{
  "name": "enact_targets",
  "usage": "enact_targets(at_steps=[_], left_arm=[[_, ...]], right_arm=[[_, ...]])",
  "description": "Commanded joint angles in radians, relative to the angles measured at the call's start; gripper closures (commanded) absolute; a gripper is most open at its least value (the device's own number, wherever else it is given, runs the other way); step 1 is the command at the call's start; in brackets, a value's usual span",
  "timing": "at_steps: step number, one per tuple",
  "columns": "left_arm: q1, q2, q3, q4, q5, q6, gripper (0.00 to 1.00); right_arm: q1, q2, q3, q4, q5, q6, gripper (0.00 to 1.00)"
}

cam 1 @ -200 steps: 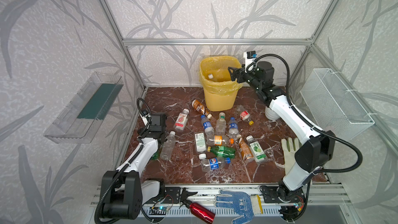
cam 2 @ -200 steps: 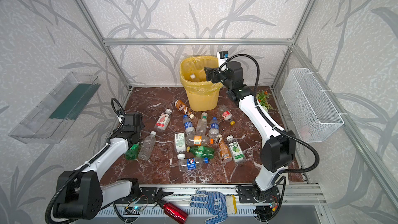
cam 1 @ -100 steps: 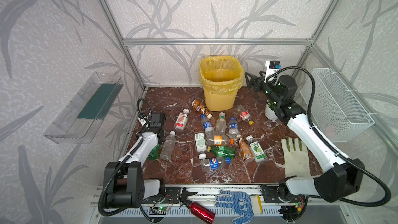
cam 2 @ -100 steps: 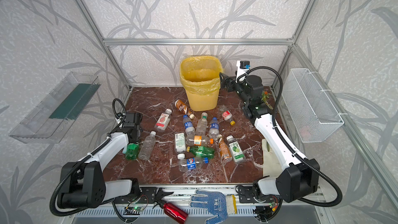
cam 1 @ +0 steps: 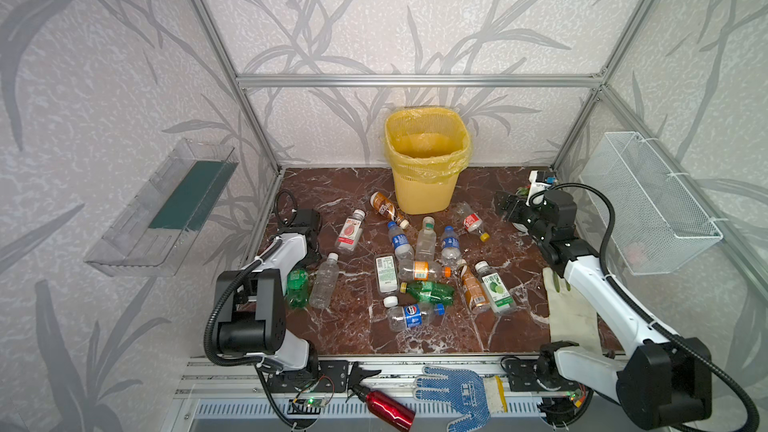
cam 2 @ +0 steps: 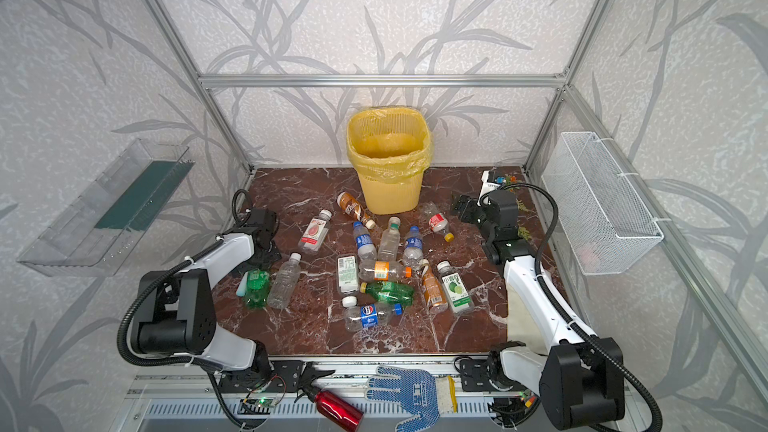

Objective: Throw the plastic bottles in the bin
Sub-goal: 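Grasp the green yellow-capped bottle with the left gripper while the right arm withdraws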

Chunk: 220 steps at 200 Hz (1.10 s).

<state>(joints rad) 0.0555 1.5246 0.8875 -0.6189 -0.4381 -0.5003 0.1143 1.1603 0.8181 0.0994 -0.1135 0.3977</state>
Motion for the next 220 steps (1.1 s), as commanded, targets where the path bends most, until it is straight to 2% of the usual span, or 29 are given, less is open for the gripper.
enact_targets(at_steps=[1,48,78,159,183,220], left_arm=[[0.006,-0.011,0.019,-0.083,0.033,0.003,0.08],[0.005,-0.065,0.006,-0.134,0.052,-0.016,0.07],[0.004,-0.108,-0.003,-0.169,0.048,-0.045,0.02],[0.003,-0.125,-0.074,-0.191,0.089,-0.061,0.02],[0.004,-0.123,-0.084,-0.179,0.113,-0.040,0.04],[0.004,-0.075,-0.067,-0.161,0.156,-0.012,0.12]], right_arm=[[-0.020,-0.024,-0.038,-0.006,-0.004,0.042,0.08],[-0.033,-0.013,-0.051,-0.002,-0.035,0.051,0.08],[-0.036,0.006,-0.068,0.028,-0.046,0.068,0.08],[-0.095,0.011,-0.109,0.064,-0.106,0.093,0.08],[-0.112,0.009,-0.120,0.065,-0.114,0.098,0.09],[-0.126,0.007,-0.131,0.072,-0.126,0.113,0.09]])
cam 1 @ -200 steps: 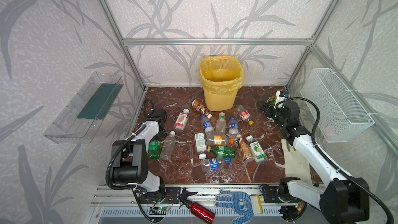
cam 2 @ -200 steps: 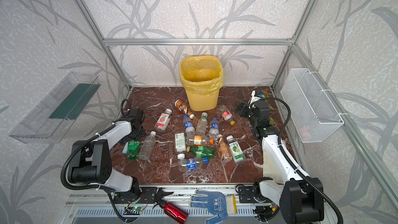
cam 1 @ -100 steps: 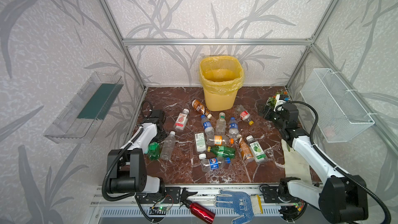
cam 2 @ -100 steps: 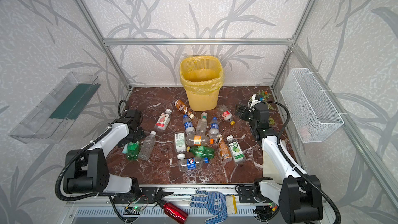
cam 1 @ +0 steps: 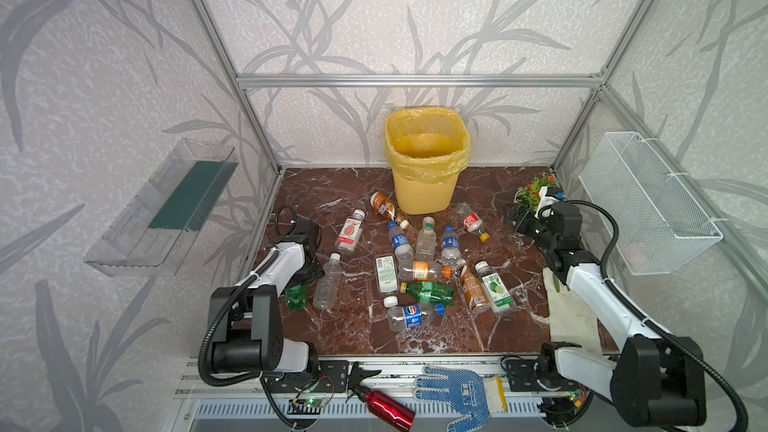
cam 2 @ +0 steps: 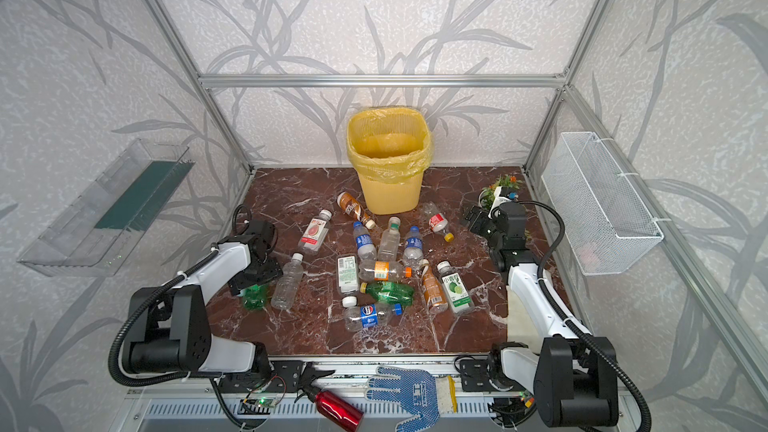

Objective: Throw the plastic bottles in the bin
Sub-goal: 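Grasp the green yellow-capped bottle with the left gripper while the right arm withdraws, then carry the green bottle over the yellow bin and open the left gripper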

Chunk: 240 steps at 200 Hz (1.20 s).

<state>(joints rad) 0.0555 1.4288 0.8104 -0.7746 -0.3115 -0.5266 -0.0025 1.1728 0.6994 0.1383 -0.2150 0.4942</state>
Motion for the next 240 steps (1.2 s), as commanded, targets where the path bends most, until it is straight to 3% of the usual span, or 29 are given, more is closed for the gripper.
enact_targets(at_steps=[1,76,106,140,174,189,212,240], left_arm=[[0.004,0.023,0.009,-0.005,0.031,0.014,0.12],[0.004,-0.028,0.013,0.034,0.055,0.035,0.47],[0.004,-0.111,0.047,0.028,0.046,0.051,0.52],[0.004,-0.251,0.247,0.058,0.064,0.095,0.55],[0.004,-0.367,0.509,0.375,0.087,0.110,0.54],[0.004,-0.338,0.606,0.515,0.146,0.082,0.55],[-0.014,-0.216,0.740,0.645,0.322,0.005,0.58],[-0.197,-0.006,0.854,0.702,0.336,0.024,0.57]], right_arm=[[-0.010,-0.005,-0.013,0.033,-0.025,0.017,0.09],[-0.041,-0.027,-0.033,0.033,-0.027,0.026,0.08],[-0.055,-0.033,-0.035,0.030,-0.025,0.024,0.08],[-0.083,-0.038,-0.030,0.014,-0.024,0.008,0.09],[-0.126,-0.101,-0.039,0.000,0.003,-0.012,0.08],[-0.145,-0.137,-0.056,-0.002,0.018,0.001,0.08],[-0.159,-0.189,-0.084,0.003,0.022,0.024,0.08],[-0.160,-0.214,-0.096,0.009,-0.006,0.056,0.09]])
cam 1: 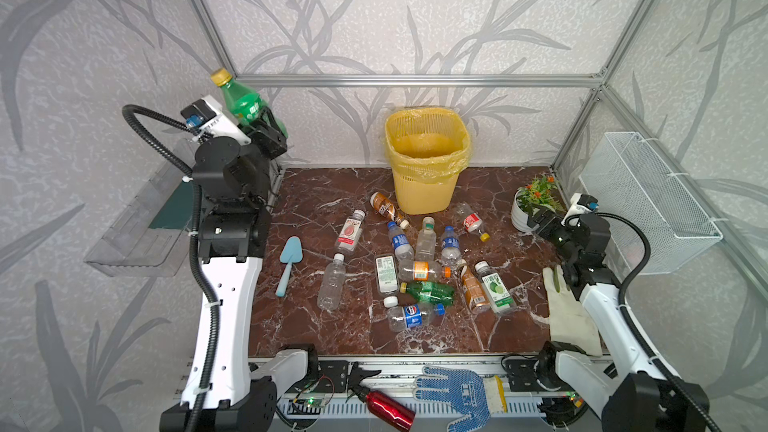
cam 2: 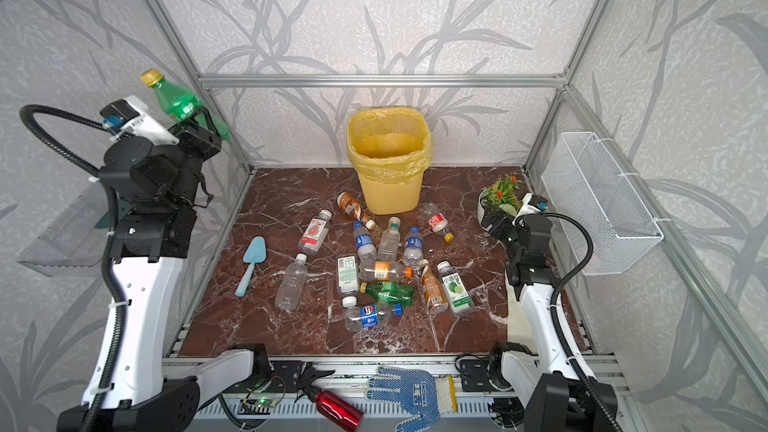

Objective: Throw the plastic bottles in the bin
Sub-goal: 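Carry the green bottle over the yellow bin and open the left gripper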

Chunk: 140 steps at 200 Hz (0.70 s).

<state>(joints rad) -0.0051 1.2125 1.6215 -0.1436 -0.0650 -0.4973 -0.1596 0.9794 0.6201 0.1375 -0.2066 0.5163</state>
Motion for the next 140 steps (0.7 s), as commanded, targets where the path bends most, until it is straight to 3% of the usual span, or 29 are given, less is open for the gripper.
enact_targets(at_steps=[1,24,47,61,68,97,140], left_arm=[[-0.145,0.220,0.048,0.071,0.090,-0.003,0.57],[-0.312,0.487,0.308,-0.031,0.134,0.024,0.52],[-0.406,0.723,0.699,-0.209,0.174,0.038,0.28],[-0.434,0.755,0.799,-0.205,0.153,0.065,0.07],[-0.441,0.739,0.795,-0.173,0.133,0.075,0.01],[-0.449,0.608,0.636,-0.051,0.081,0.124,0.01],[-0.446,0.371,0.236,0.060,-0.036,0.191,0.01]], right_arm=[[-0.003,-0.020,-0.016,0.011,-0.021,0.037,0.09],[-0.001,0.021,-0.001,0.044,-0.128,0.070,0.14],[-0.001,0.017,0.037,-0.004,-0.183,0.056,0.14],[-0.001,-0.030,0.040,-0.044,-0.165,0.026,0.12],[-0.001,-0.054,0.040,-0.071,-0.144,0.012,0.11],[-0.001,-0.092,0.046,-0.154,-0.122,-0.029,0.10],[0.003,-0.072,0.036,-0.165,-0.142,-0.011,0.11]])
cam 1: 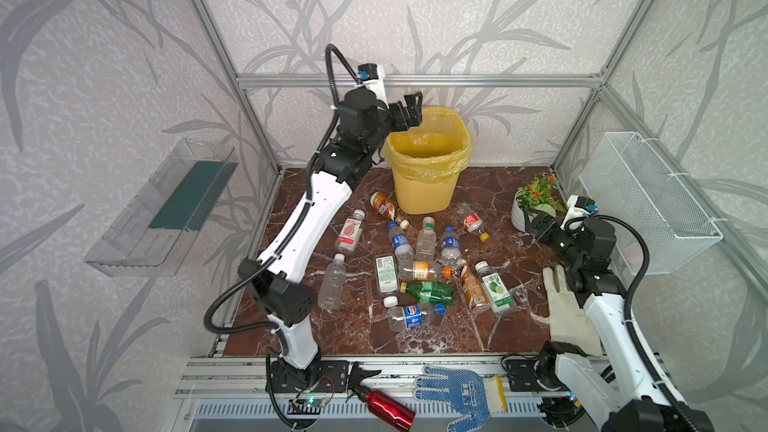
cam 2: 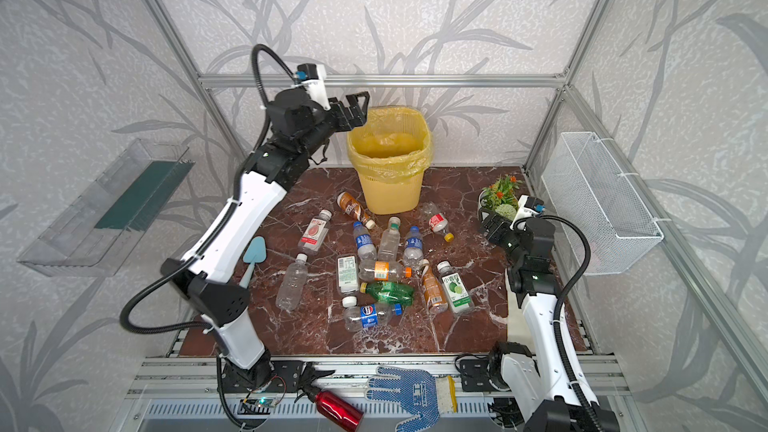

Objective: Throw the plastic bottles in the bin
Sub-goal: 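Carry the green bottle over the yellow bin and open the left gripper, then lower the left gripper and grasp the guava juice bottle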

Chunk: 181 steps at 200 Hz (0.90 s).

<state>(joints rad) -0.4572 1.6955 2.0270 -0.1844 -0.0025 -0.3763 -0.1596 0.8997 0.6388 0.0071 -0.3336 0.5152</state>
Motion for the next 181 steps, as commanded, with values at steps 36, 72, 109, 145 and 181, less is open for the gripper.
enact_targets(at_steps=[36,72,109,145,181], left_arm=[[0.038,-0.259,-0.463,0.023,-0.234,0.131,0.01],[0.127,-0.307,-0.678,-0.206,-0.246,0.131,0.01],[0.178,-0.219,-0.794,-0.347,-0.193,0.137,0.02],[0.181,-0.053,-0.763,-0.397,-0.194,0.131,0.02],[0.190,0.153,-0.629,-0.525,-0.223,0.141,0.03]], right_arm=[[0.027,0.037,0.027,-0.052,-0.009,-0.024,0.11],[0.051,0.048,0.006,-0.029,0.001,-0.015,0.11],[0.082,0.075,0.002,-0.016,0.011,-0.007,0.11],[0.113,0.094,0.002,-0.014,0.028,-0.004,0.11],[0.121,0.086,0.000,-0.041,0.043,-0.012,0.10]])
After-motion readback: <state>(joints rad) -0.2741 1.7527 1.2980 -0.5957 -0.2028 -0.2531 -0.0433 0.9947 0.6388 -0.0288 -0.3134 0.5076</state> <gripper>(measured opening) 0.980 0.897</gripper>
